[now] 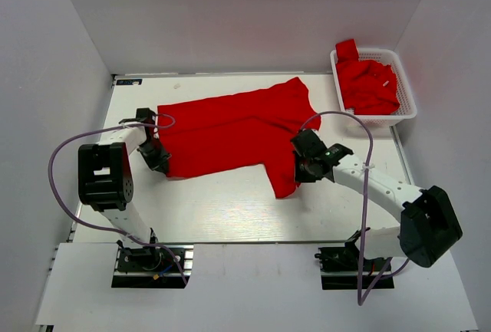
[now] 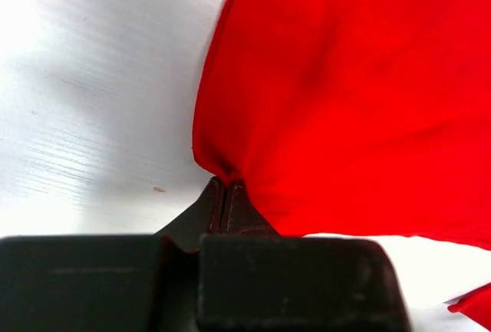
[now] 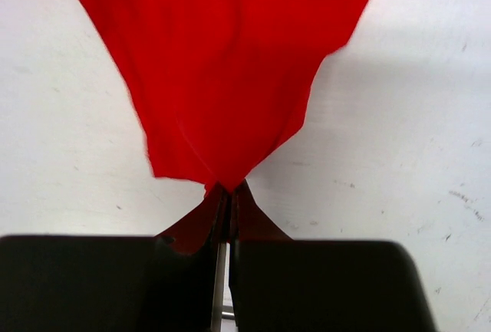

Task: Fold and stack the t-shirts
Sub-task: Grap the side of the flattened tshirt closest away from the robot with both arms

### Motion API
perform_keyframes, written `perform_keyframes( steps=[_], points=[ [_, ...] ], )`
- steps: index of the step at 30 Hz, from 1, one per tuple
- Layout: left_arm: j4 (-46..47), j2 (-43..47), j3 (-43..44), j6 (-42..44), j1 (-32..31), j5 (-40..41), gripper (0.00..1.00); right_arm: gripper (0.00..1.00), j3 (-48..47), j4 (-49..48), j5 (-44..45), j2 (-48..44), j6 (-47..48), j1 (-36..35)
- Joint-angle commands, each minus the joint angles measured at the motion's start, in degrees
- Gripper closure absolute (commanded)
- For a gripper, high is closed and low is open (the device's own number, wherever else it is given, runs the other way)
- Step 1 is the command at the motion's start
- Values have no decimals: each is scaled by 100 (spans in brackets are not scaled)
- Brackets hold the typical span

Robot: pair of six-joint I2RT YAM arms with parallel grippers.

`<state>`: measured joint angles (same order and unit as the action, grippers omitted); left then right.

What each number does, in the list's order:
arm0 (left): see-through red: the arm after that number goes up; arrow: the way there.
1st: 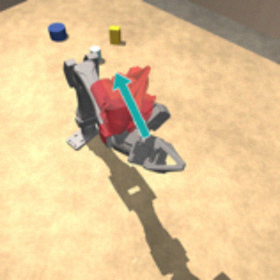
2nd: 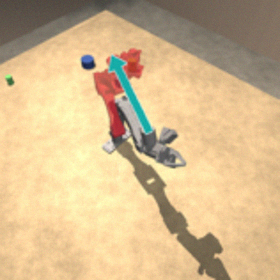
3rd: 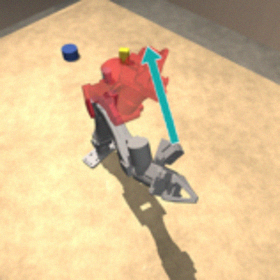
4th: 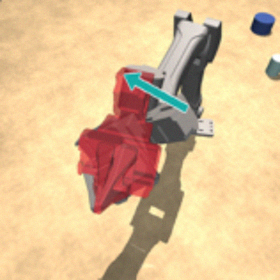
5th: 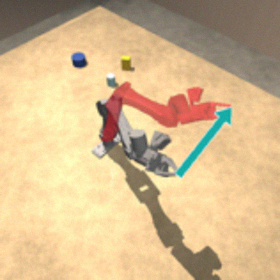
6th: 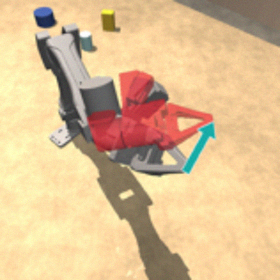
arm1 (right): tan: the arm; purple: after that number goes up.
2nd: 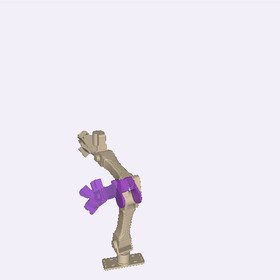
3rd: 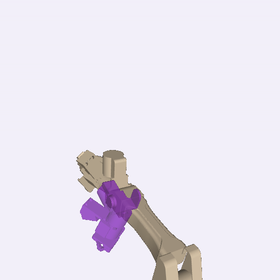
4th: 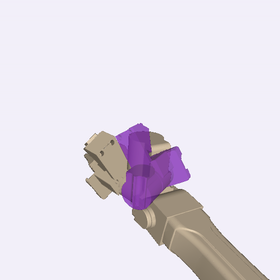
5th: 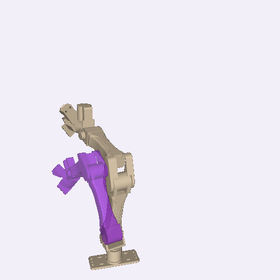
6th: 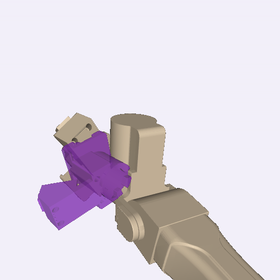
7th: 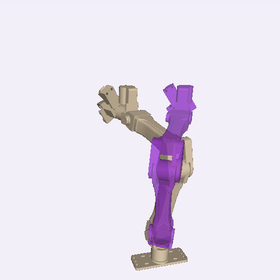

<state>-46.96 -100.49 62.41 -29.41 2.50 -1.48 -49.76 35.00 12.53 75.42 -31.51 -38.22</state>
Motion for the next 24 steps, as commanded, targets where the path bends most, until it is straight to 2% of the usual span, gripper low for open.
perform_keyframes(
  steps=[1,9,24],
  points=[
    [-68,284,332,67,-22,-99,100,100,-499,-274,170,25,83,121],
    [-243,12,852,120,-22,-309,100,100,-1624,-802,-5,850,399,534],
    [-894,-771,1985,-3,136,-327,100,100,-3856,-802,-225,2451,742,1413]
  ],
)
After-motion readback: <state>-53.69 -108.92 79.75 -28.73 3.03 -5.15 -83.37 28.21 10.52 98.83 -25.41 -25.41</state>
